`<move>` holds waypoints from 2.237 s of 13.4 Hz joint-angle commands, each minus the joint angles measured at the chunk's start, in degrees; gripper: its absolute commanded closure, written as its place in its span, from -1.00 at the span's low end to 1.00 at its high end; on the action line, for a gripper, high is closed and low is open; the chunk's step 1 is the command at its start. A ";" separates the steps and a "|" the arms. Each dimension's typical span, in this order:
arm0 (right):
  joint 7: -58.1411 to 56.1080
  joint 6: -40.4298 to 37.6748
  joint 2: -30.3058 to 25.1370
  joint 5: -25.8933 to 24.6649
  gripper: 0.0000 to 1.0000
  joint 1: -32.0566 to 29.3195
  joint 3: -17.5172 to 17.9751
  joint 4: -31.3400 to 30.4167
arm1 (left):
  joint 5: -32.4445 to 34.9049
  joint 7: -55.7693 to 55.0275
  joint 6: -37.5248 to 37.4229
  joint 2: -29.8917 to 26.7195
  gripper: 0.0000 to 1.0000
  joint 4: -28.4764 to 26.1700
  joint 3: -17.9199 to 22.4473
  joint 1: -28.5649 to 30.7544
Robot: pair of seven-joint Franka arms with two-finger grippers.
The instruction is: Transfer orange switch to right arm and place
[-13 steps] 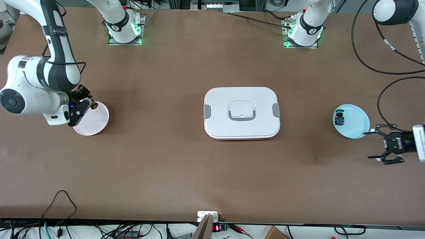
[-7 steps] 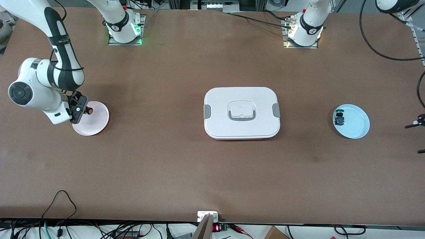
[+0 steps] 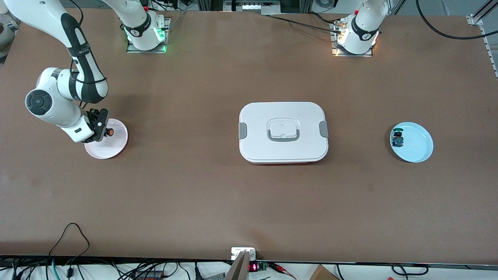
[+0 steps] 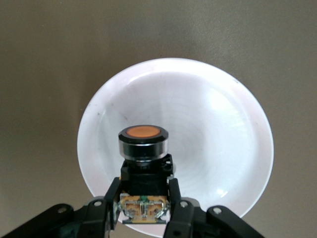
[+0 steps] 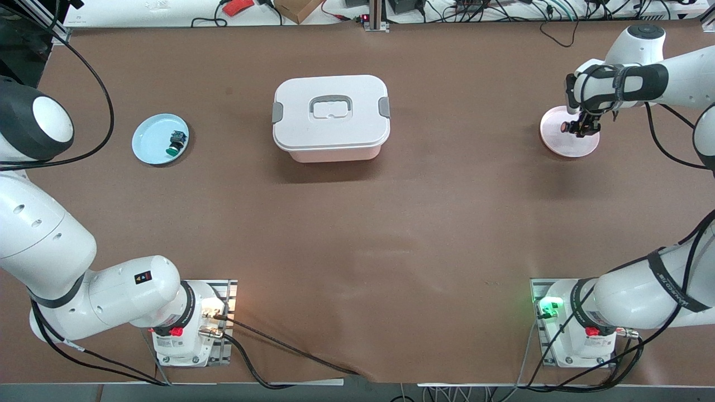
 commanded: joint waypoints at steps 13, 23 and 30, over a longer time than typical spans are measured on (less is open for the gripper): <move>-1.70 2.58 -2.05 2.49 -1.00 -1.21 -0.10 -1.05 | 6.48 -46.22 1.90 -31.17 -1.00 -39.42 -0.09 -13.95; 34.61 -34.04 -7.33 9.27 -1.00 3.80 -0.19 21.45 | 2.44 -56.25 12.55 -31.10 -1.00 -47.88 0.53 -13.68; 79.12 -53.30 -9.44 7.26 -1.00 8.72 0.25 28.12 | 2.35 -55.46 8.07 -30.74 -1.00 -46.82 0.09 -12.72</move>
